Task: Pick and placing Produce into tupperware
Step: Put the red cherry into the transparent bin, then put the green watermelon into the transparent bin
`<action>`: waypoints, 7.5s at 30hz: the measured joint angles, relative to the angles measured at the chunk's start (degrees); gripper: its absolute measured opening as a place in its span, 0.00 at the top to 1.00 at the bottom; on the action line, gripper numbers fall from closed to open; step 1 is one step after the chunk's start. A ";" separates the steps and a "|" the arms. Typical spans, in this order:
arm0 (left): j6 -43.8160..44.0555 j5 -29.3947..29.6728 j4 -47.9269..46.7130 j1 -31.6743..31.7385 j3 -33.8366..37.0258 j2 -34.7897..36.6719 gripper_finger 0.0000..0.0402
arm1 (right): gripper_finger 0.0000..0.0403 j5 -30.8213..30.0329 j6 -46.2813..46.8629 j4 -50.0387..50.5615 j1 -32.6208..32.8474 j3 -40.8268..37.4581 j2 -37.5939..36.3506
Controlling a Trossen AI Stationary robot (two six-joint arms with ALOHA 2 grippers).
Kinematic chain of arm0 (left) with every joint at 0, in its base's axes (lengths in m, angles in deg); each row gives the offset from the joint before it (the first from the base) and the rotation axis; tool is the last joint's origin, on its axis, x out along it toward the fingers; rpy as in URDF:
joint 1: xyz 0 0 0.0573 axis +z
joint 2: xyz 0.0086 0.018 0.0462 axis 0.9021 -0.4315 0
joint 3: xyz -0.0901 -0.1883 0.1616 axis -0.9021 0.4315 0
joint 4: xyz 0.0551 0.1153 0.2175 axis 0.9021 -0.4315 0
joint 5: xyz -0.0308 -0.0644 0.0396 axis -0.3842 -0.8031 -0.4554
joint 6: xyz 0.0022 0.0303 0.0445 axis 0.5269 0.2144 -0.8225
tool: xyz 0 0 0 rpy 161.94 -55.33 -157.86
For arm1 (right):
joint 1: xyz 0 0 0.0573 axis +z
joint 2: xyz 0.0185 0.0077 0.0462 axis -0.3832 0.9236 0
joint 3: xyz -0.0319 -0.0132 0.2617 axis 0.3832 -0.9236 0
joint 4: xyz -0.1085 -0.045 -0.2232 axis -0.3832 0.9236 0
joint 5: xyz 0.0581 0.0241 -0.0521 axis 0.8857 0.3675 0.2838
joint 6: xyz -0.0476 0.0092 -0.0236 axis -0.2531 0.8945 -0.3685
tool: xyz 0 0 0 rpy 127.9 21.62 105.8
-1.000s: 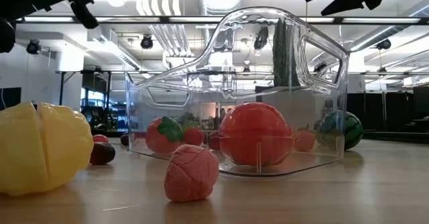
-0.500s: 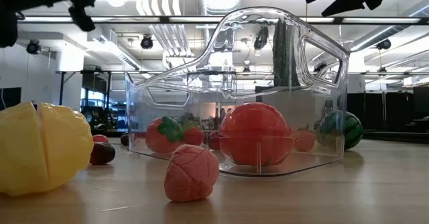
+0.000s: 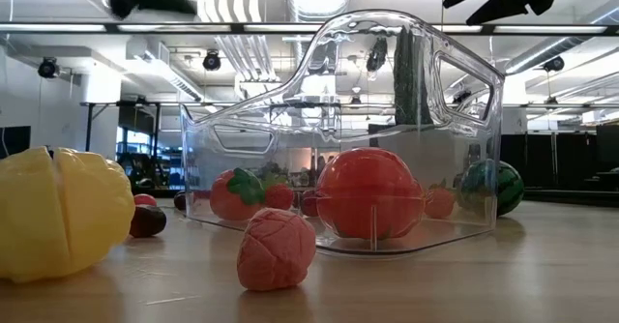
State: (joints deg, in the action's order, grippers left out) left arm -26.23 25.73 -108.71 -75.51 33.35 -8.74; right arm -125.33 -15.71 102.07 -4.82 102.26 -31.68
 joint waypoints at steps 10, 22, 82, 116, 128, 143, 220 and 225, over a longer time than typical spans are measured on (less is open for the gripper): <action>20.09 -6.76 -26.92 6.19 -6.49 -9.36 0.80 | 0.16 -0.13 0.02 0.29 -0.02 -0.09 0.00; -15.89 -7.38 -23.78 9.65 -6.37 -19.25 0.59 | 0.15 4.85 0.07 0.30 -0.02 -0.09 0.00; -59.35 -46.86 2.49 43.73 1.93 -42.88 0.63 | 0.13 8.39 3.50 6.35 -3.13 -0.09 -6.10; -59.03 -44.92 3.85 44.59 2.04 -44.43 0.87 | 0.13 8.59 -0.13 6.76 -3.13 -0.09 -6.14; -57.37 -50.09 3.42 44.37 0.61 -42.42 0.89 | 0.13 8.83 0.05 6.74 -3.15 -0.09 -6.14; -37.98 -66.18 -1.06 32.02 -7.96 -26.71 0.89 | 0.13 9.26 0.04 6.74 -3.13 -0.09 -6.14; -22.98 -75.02 26.12 42.30 0.88 -9.91 0.50 | 0.13 44.39 10.47 -58.74 -0.77 -0.09 17.89; -23.04 -75.17 22.55 42.59 0.88 -8.74 0.50 | 0.13 42.99 6.44 -50.55 -0.85 -1.10 18.67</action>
State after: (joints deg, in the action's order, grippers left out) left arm -49.27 -49.43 -86.16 -32.92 34.23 -17.48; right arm -82.35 -9.27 51.52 -5.67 101.16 -13.02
